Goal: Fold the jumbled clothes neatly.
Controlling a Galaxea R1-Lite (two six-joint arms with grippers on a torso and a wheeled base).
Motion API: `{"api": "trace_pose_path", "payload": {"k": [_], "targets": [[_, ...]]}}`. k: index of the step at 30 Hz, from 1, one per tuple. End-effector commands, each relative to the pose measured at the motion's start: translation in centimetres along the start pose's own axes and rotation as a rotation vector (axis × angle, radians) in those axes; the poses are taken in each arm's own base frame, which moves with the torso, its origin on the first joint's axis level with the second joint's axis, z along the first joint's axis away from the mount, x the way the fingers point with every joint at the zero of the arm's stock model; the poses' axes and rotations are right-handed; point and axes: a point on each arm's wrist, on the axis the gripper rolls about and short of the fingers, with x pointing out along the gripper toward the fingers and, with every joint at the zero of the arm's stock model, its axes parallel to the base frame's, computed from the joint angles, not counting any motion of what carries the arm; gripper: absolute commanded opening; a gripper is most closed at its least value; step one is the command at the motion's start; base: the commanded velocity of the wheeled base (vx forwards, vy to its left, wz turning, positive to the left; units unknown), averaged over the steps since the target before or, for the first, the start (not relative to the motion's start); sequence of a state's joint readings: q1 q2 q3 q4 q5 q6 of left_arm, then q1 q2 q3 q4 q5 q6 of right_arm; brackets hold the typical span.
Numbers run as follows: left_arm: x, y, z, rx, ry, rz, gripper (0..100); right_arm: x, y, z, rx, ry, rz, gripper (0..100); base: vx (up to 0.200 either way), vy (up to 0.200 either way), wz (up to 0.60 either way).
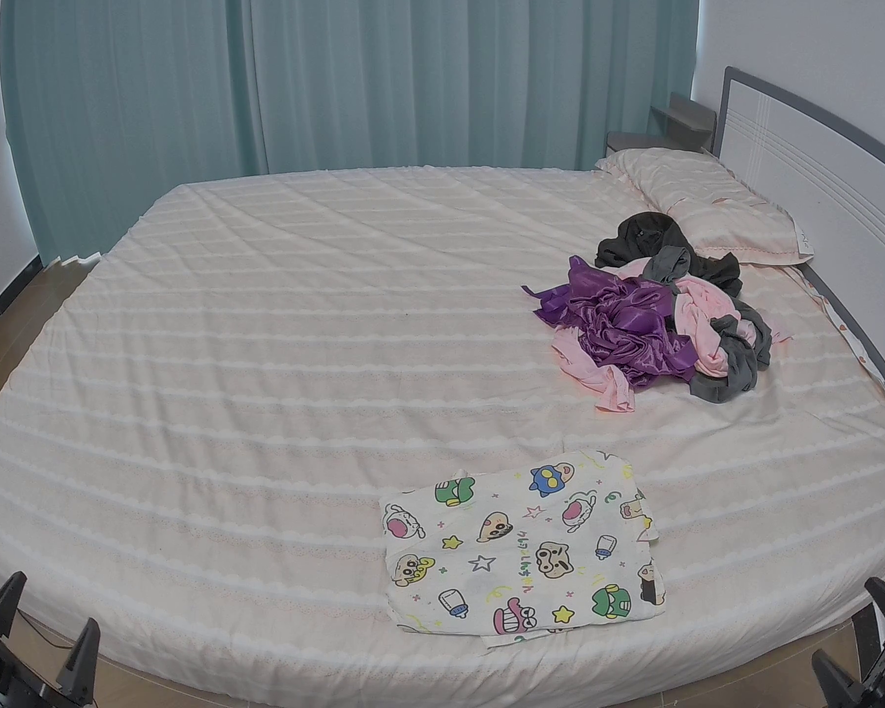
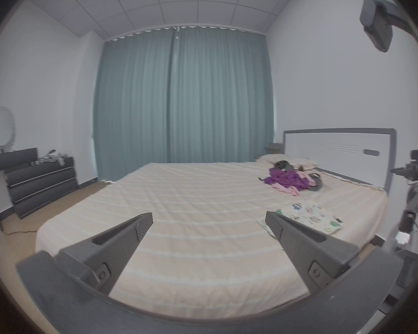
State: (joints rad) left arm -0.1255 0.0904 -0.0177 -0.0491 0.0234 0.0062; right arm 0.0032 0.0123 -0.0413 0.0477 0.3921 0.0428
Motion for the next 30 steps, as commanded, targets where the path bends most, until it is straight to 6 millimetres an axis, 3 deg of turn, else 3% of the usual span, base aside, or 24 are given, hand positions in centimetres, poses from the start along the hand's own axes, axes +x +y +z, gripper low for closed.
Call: {"api": "trace_pose_path", "payload": {"k": [1,6,24,30], "targets": [[-0.68,-0.06,-0.53,-0.002,-0.082,0.219,100,-0.12,-0.38,0.07,0.024,-0.029,-0.190,100,0.000,0.000,0.00],[-0.83,0.40,-0.50,-0.034,-0.094,0.438,100,0.01,-1.03,-0.35,-0.074,-0.045,-0.429,100,0.000,0.000,0.00],[-0.64,0.62,-0.57,0.004,-0.032,0.515,100,0.04,-0.99,-0.67,-0.021,-0.029,-0.401,100,0.000,0.000,0.00],[-0.87,0.52,-0.69,-0.094,-0.091,0.490,100,0.05,-0.98,-0.67,-0.038,-0.025,-0.395,100,0.000,0.000,0.00]]}}
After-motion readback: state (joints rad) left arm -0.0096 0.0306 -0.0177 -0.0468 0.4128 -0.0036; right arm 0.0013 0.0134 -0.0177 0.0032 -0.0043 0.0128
